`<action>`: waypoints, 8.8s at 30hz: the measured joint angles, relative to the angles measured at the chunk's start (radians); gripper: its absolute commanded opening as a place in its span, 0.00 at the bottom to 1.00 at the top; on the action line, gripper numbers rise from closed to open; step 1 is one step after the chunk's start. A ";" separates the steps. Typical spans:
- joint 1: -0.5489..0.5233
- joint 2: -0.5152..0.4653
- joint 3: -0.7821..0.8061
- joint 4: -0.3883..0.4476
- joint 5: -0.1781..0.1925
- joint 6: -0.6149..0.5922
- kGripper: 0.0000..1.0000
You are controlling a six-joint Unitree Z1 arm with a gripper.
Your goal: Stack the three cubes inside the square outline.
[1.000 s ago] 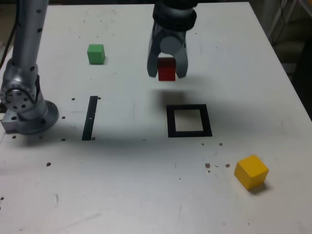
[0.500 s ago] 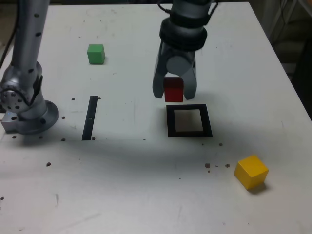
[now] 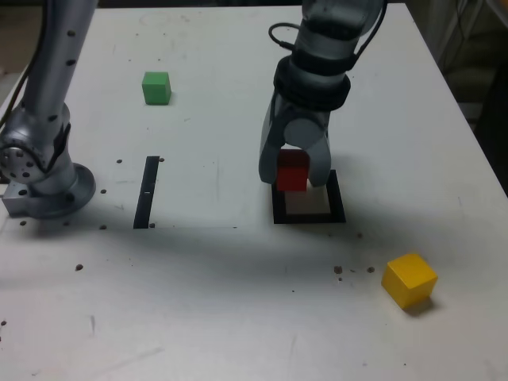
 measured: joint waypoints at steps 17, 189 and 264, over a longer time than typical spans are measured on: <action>-0.005 0.056 -0.026 -0.028 -0.007 -0.001 0.34; -0.378 0.412 -0.791 0.262 0.146 0.530 0.86; -0.173 0.014 -0.388 0.300 0.155 0.064 0.32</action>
